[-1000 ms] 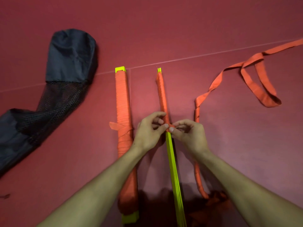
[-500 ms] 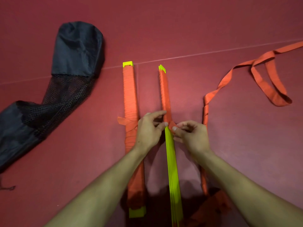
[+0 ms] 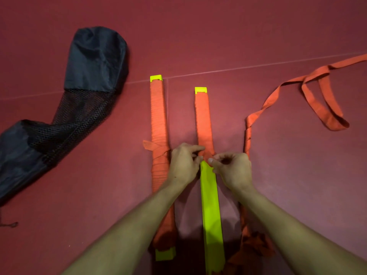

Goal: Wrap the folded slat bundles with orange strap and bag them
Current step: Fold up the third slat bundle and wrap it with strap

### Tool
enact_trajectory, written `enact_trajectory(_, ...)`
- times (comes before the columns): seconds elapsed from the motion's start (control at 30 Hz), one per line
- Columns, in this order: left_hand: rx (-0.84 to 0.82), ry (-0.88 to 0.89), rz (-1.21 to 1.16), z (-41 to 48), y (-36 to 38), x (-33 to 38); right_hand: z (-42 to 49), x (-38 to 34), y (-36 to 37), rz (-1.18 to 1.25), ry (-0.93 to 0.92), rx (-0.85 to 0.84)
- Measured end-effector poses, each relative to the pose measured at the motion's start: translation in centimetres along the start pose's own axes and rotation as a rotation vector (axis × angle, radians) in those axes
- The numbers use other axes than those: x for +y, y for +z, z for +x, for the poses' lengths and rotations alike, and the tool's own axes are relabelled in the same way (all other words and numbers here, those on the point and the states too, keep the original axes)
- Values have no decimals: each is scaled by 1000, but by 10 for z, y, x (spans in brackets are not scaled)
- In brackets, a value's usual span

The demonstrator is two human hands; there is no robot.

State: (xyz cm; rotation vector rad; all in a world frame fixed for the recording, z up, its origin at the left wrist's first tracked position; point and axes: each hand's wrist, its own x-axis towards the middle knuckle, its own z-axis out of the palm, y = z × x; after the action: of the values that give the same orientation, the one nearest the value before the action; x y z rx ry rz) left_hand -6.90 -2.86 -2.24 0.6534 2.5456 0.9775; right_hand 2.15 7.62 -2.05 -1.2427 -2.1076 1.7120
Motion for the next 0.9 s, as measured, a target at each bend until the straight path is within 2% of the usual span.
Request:
enact_trajectory(0.2, -18, 96, 51, 3, -1, -8, 3, 7, 4, -88, -33, -30)
enact_trajectory(0.4, -29, 82, -11, 9, -1, -12, 2, 5, 5, -252, -135, -21)
enact_trajectory(0.63, -135, -18, 28, 23, -7, -4, 4, 11, 6, -226, -52, -8)
enact_trajectory(0.9, -265, -121, -50, 34, -9, -1, 2, 11, 9, -128, 88, 15)
